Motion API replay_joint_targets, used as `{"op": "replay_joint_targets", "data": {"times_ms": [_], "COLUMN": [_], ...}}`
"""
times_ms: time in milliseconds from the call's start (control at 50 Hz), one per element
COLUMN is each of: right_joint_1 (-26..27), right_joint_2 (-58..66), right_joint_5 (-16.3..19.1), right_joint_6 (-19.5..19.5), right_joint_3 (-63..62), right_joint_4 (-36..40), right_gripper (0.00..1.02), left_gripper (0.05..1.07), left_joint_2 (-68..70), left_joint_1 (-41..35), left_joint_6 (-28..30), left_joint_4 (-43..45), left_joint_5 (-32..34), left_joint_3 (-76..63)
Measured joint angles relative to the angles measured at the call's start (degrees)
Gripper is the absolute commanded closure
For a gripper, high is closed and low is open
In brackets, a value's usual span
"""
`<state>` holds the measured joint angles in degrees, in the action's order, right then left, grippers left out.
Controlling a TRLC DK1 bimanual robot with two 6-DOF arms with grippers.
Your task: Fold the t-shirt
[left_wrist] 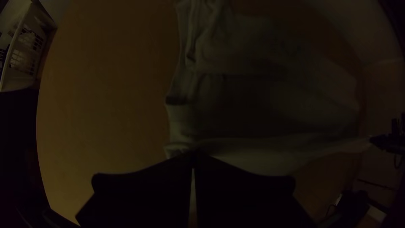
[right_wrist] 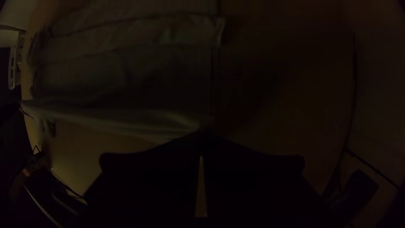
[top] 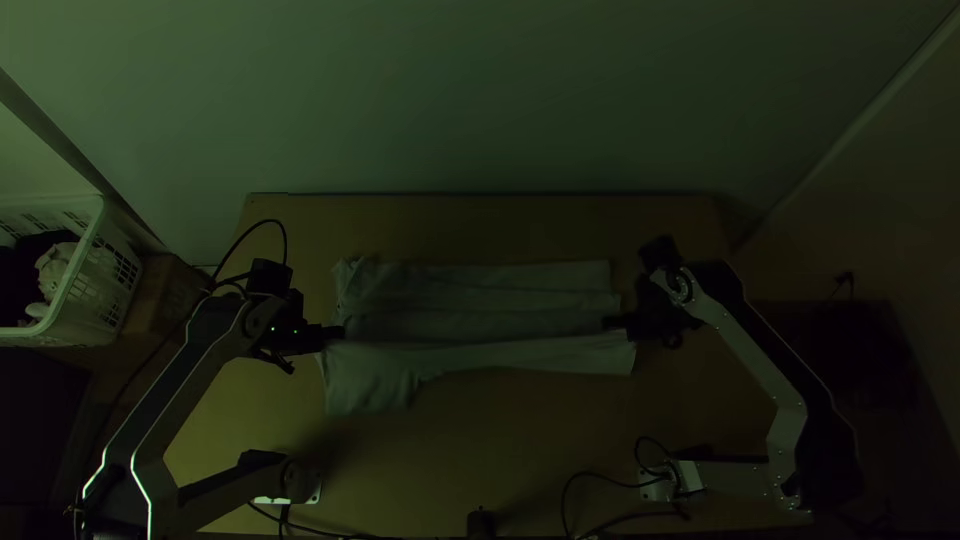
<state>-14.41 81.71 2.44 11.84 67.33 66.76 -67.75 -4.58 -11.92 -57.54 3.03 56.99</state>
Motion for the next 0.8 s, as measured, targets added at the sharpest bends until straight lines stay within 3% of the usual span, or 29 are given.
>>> {"op": "replay_joint_targets", "data": {"times_ms": [800], "right_joint_1": [3.4], "right_joint_2": [21.6], "right_joint_5": [0.0], "right_joint_6": [-2.6], "right_joint_3": [21.0], "right_joint_4": [-1.5], "right_gripper": [0.99], "left_gripper": [1.04], "left_joint_2": [-23.4], "left_joint_1": [3.0], "left_joint_6": [3.2], "left_joint_4": [-0.2], "left_joint_5": [0.4], "left_joint_3": [24.5]}}
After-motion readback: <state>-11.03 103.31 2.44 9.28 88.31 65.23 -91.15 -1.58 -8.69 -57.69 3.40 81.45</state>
